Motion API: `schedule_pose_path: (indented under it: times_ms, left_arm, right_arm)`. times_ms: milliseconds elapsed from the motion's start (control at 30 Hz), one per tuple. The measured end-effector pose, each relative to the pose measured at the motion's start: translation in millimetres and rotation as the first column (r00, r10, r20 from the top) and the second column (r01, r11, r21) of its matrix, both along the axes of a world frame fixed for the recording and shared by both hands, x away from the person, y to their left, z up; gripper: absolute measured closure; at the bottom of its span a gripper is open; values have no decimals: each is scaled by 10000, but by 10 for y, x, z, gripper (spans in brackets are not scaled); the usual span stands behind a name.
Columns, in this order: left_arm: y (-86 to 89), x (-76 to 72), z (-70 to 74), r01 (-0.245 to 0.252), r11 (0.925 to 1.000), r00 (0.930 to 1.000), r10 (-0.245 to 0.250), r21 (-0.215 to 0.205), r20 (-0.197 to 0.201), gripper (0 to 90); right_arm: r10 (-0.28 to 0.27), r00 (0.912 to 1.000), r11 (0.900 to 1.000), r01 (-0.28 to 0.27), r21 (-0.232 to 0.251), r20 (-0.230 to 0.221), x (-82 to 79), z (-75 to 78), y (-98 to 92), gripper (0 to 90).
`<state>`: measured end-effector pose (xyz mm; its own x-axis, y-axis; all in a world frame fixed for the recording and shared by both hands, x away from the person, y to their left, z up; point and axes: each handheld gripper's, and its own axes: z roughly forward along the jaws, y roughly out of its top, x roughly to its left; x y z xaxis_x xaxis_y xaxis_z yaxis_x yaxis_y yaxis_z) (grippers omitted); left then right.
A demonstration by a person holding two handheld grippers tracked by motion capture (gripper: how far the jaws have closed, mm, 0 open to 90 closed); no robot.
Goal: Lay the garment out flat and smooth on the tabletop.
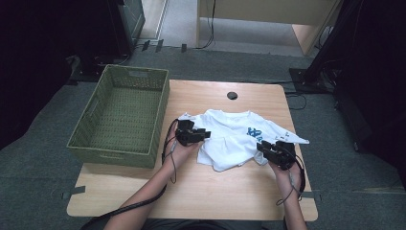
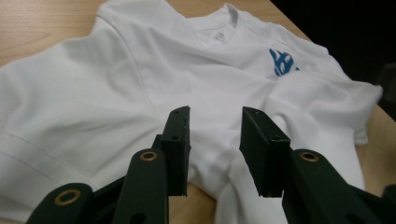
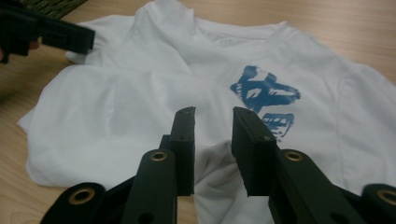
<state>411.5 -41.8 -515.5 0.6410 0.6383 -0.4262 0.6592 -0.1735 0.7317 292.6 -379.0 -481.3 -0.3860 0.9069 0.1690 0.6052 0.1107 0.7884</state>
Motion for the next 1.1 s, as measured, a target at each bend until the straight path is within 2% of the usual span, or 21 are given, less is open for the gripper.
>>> schedule_pose_path:
  times_ms: [200, 400, 567, 633, 700, 933, 1100]
  left_arm:
    - [20, 153, -96, -321, 9991, 9993, 326, 281, -177, 637]
    - [37, 200, -134, -434, 9977, 9986, 449, 513, -283, 640]
    - [70, 253, -142, -572, 9963, 9980, 587, 638, -223, 668]
    - [83, 286, -136, -617, 9955, 9978, 633, 722, -201, 668]
    - [94, 321, -129, -721, 9932, 9974, 725, 918, -9, 665]
    - [155, 476, -103, -1112, 9859, 9938, 1111, 1247, 76, 651]
    - [194, 556, -104, -1287, 9842, 9917, 1286, 1216, 86, 638]
  right_arm:
    - [400, 9990, 9991, -403, -149, -198, 8, -82, 162, 726]
    - [782, 9939, 9959, -815, -400, -779, 69, -224, 357, 726]
    - [960, 9902, 9921, -1035, -714, -1014, 65, -300, 464, 726]
    - [949, 9891, 9907, -1049, -871, -1123, 58, -335, 471, 722]
    - [925, 9880, 9900, -1045, -947, -1237, 50, -370, 453, 718]
    - [838, 9895, 9914, -947, -902, -1174, -50, -385, 354, 712]
    - [740, 9893, 9923, -856, -893, -1253, -191, -381, 256, 710]
